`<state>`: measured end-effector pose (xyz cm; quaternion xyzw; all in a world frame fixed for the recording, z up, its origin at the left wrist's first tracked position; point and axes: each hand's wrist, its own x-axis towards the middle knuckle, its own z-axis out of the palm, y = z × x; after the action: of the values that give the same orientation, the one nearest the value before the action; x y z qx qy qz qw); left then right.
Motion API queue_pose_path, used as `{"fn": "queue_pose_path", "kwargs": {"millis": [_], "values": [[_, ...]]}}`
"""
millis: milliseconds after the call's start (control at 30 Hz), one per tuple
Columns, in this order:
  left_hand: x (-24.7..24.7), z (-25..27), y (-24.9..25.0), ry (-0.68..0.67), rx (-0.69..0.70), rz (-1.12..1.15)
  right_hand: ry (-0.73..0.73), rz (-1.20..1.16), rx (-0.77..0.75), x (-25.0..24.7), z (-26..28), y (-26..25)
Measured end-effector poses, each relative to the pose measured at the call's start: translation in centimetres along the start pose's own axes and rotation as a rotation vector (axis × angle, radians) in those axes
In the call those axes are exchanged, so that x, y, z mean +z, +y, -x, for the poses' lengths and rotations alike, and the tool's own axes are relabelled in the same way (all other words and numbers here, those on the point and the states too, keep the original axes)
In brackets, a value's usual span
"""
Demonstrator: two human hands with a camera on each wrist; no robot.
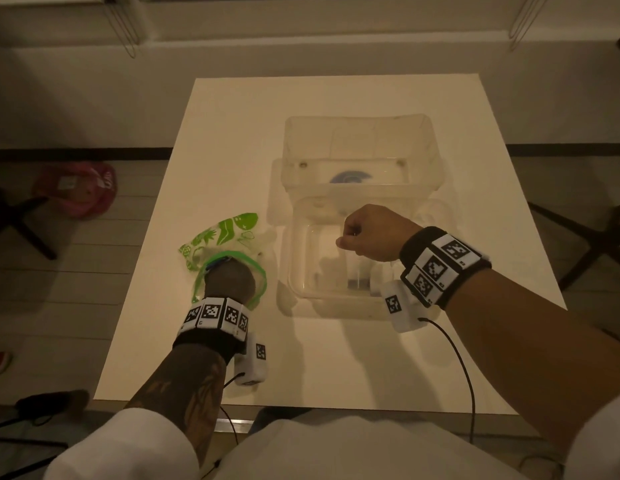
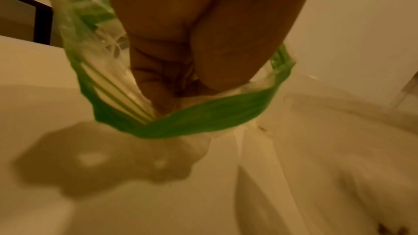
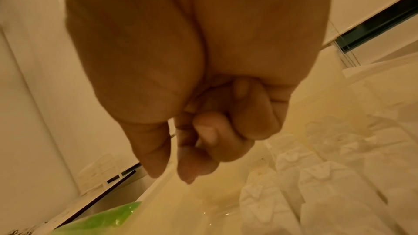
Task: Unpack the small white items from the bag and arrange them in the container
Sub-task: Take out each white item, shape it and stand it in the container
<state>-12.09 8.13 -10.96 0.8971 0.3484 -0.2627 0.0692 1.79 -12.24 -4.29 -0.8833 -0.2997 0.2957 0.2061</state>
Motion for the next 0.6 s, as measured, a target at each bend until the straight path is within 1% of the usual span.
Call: {"fn": "queue_pose_path", "kwargs": {"millis": [33, 67, 100, 133, 233, 333, 433, 467, 500, 533, 567, 600], "values": [[-0.1, 0.3, 0.0, -0.013, -0.015, 0.080, -0.002, 0.000, -0.004, 0.0, 0.0, 0.0], [0.1, 0.3, -0.3, -0.029, -0.010, 0.102, -0.006, 0.001, -0.007, -0.1, 0.1, 0.0], [0.0, 0.8, -0.5, -0.042, 0.008, 0.176, -0.009, 0.002, -0.010, -0.1, 0.1, 0.0], [0.4, 0.6, -0.7, -0.032, 0.040, 0.167, -0.012, 0.001, -0.011, -0.1, 0.1, 0.0], [0.8, 0.8, -1.0, -0.113, 0.025, 0.203, -0.021, 0.000, -0.019, 0.0, 0.2, -0.1], [0.3, 1.3, -0.5, -0.147, 0.020, 0.234, -0.030, -0.008, -0.022, 0.0, 0.4, -0.1], [-0.2, 1.5, -0.2, -0.080, -0.028, 0.291, -0.033, -0.034, -0.019, -0.1, 0.5, 0.0], [-0.2, 1.5, -0.3, -0.072, -0.024, 0.272, -0.033, -0.039, -0.018, -0.1, 0.5, 0.0], [-0.5, 1.9, -0.4, -0.021, -0.015, 0.277, -0.034, -0.042, -0.018, -0.1, 0.5, 0.0], [-0.6, 2.0, -0.6, 0.057, 0.044, 0.305, -0.035, -0.041, -0.017, -0.1, 0.5, 0.0], [-0.8, 1.9, -0.8, 0.087, 0.116, 0.352, -0.037, -0.035, -0.017, -0.2, 0.5, 0.0], [-0.6, 1.6, -1.0, 0.125, 0.203, 0.303, -0.041, -0.028, -0.017, -0.2, 0.5, 0.0]]}}
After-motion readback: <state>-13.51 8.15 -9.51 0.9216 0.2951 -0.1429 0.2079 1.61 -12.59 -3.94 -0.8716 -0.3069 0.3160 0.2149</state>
